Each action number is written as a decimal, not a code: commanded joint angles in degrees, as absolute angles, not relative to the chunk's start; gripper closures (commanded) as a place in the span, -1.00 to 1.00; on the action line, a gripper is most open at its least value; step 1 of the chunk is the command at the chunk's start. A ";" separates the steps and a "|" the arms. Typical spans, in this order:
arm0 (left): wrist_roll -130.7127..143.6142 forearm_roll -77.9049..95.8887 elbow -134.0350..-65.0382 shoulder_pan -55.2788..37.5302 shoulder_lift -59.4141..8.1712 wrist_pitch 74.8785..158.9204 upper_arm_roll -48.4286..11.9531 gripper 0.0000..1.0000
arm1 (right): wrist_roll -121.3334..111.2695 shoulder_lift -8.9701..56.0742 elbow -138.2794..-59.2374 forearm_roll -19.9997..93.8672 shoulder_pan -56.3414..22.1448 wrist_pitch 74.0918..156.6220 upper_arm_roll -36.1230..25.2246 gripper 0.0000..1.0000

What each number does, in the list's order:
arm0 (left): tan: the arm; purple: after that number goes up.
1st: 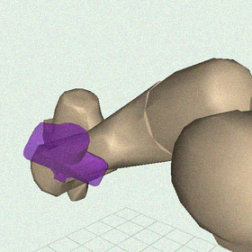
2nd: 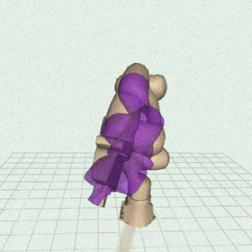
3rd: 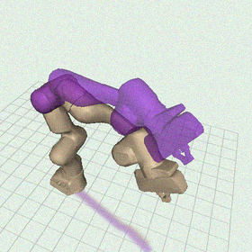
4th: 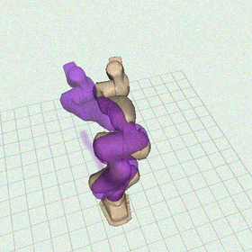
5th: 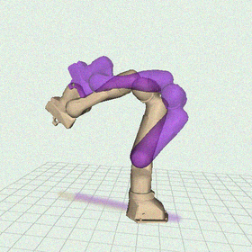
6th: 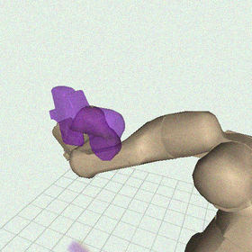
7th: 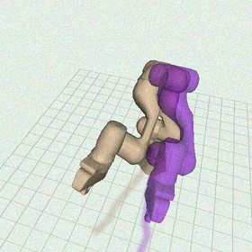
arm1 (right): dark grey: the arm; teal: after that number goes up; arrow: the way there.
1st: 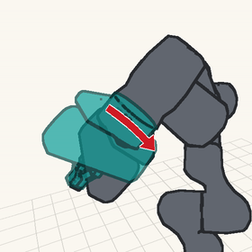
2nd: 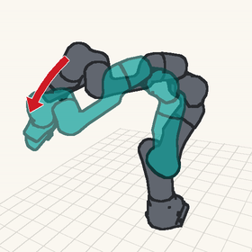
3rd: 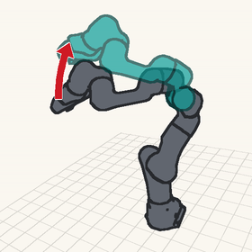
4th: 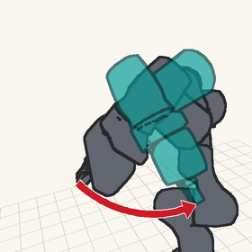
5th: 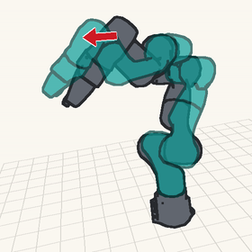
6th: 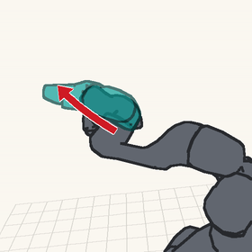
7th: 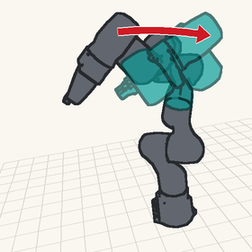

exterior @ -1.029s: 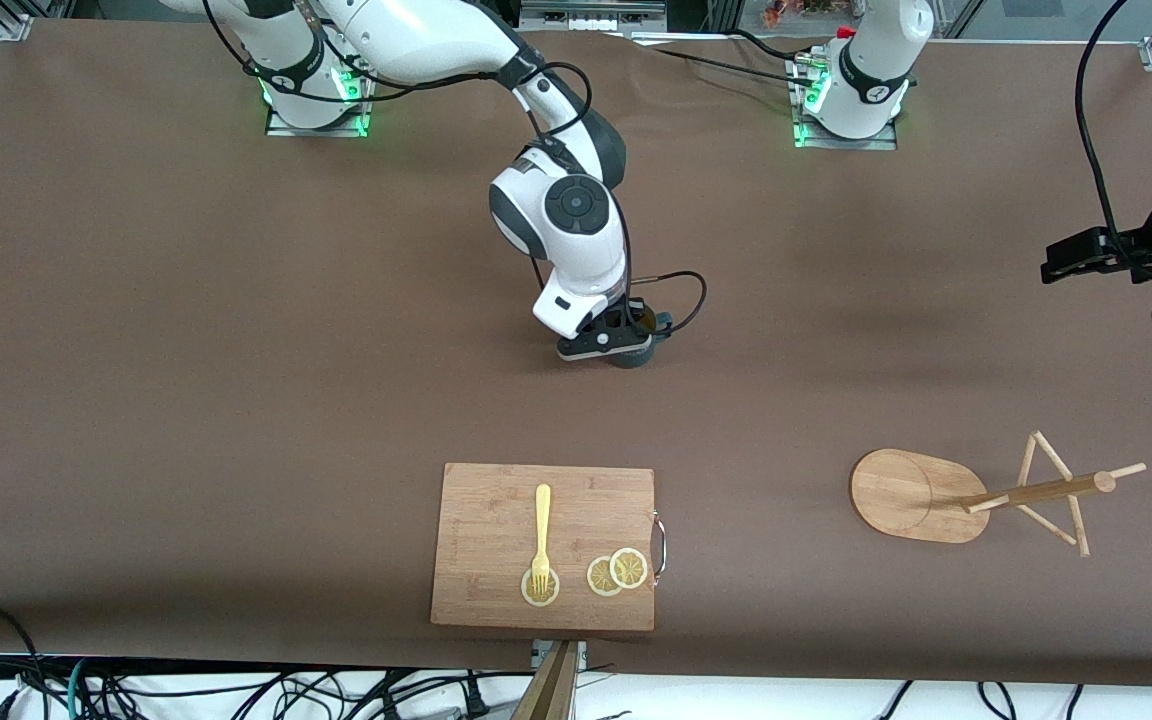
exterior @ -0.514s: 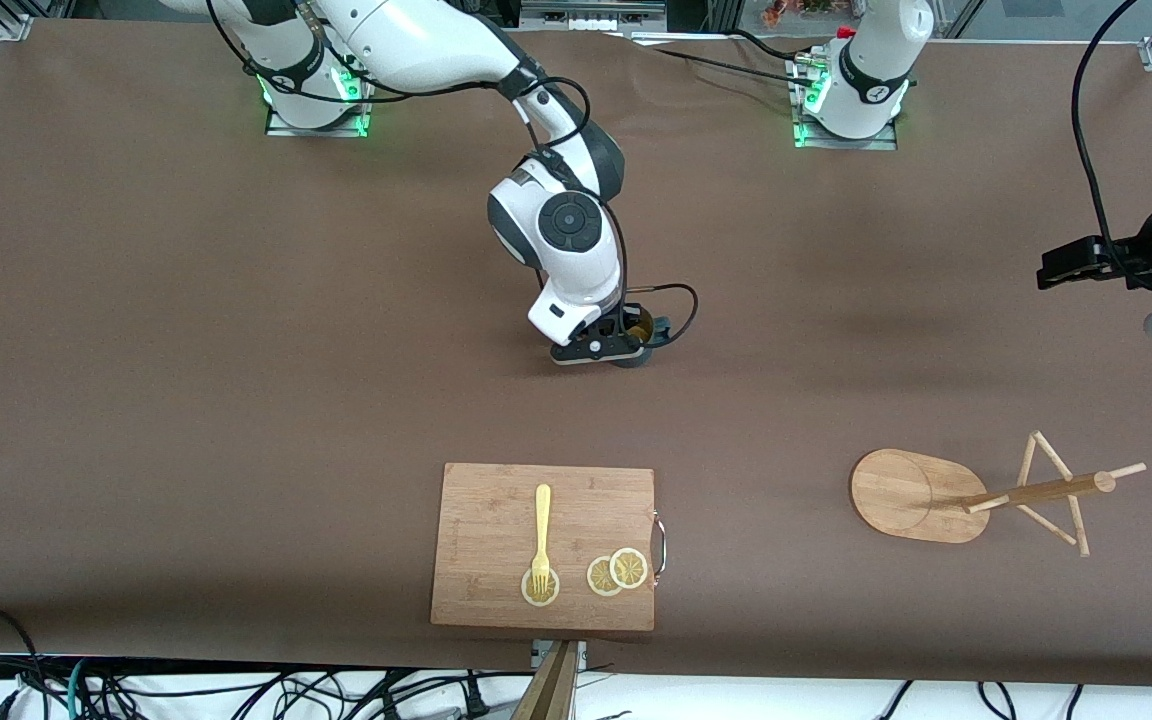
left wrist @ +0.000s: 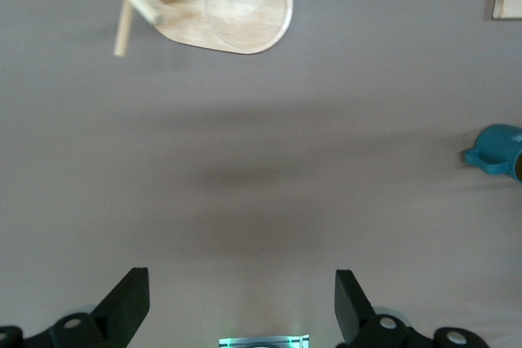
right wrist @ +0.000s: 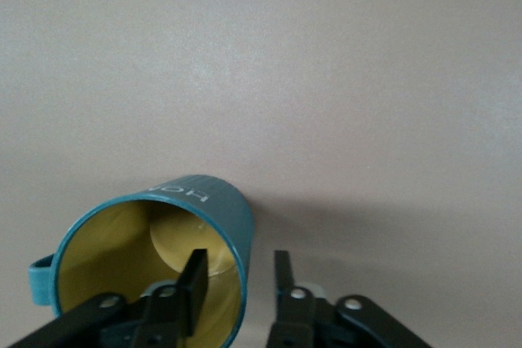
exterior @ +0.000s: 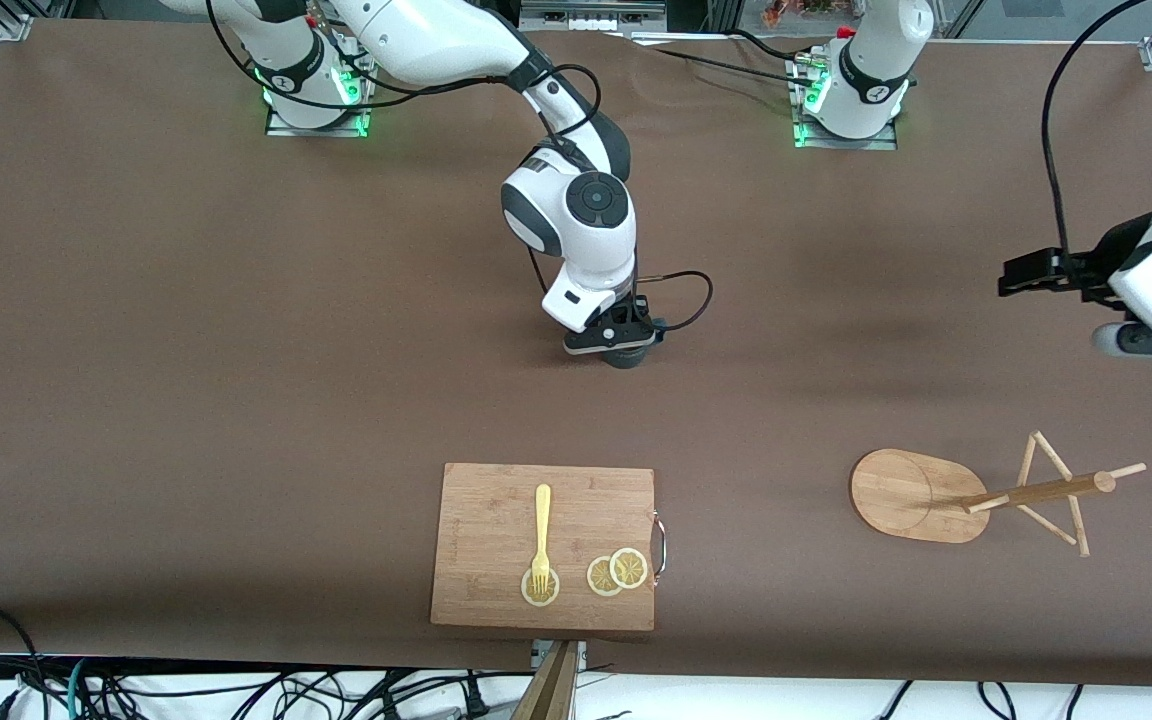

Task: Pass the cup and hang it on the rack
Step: 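Set the mug down and open the right gripper while the left gripper approaches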

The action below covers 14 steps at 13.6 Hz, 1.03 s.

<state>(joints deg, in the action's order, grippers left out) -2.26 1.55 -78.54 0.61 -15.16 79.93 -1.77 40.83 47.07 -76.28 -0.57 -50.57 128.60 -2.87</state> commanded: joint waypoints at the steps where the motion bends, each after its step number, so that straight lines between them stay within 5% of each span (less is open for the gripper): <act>1: -6.40 2.55 -80.84 -2.45 -15.64 79.71 -2.02 -1.00 | 38.85 44.58 -74.97 -0.62 -49.84 122.90 -2.99 -0.99; 10: -30.63 13.42 -97.36 -2.73 -15.82 96.29 -10.99 -1.00 | 14.56 25.86 -74.97 14.77 -29.04 95.05 -3.16 -0.99; 14: -46.81 20.82 -105.45 -2.72 -15.56 107.91 -12.22 -1.00 | -5.41 20.84 -75.06 14.68 -22.06 85.27 -13.06 -1.00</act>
<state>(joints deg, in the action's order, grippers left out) -39.05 17.76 -100.54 -3.50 -17.48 103.40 -11.38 1.88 23.59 -73.40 13.41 -23.20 88.36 -8.69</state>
